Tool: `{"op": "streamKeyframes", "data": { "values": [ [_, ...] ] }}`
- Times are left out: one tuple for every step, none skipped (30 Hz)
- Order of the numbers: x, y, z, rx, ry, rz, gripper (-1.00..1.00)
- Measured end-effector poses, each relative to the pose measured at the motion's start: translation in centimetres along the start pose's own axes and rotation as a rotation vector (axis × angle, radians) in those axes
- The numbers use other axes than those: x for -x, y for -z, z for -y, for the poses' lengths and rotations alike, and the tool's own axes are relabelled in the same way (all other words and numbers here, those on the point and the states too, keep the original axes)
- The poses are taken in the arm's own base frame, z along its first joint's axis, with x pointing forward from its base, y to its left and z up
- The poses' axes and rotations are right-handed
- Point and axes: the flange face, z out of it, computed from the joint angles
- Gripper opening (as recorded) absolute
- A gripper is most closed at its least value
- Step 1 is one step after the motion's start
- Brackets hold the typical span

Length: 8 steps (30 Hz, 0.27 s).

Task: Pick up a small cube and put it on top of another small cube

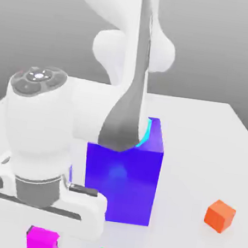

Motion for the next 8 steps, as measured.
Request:
{"op": "streamKeyframes", "data": {
  "values": [
    [1.7, -0.5, 0.9, 0.001, 0.033, -0.002, -1.00],
    [2.5, -1.5, 1.4, 0.002, 0.050, -0.003, -1.00],
    [2.9, -2.7, 1.6, 0.003, 0.058, -0.003, -1.00],
    [3.1, -4.1, 1.7, 0.003, 0.063, -0.004, -1.00],
    [3.2, -5.3, 1.7, 0.003, 0.065, -0.004, 1.00],
    [3.2, -5.3, 1.7, 0.003, 0.065, -0.004, 1.00],
    [3.2, -5.3, 1.7, 0.003, 0.065, -0.004, 1.00],
    [3.2, -5.3, 1.7, 0.003, 0.065, -0.004, 1.00]
  ]
}}
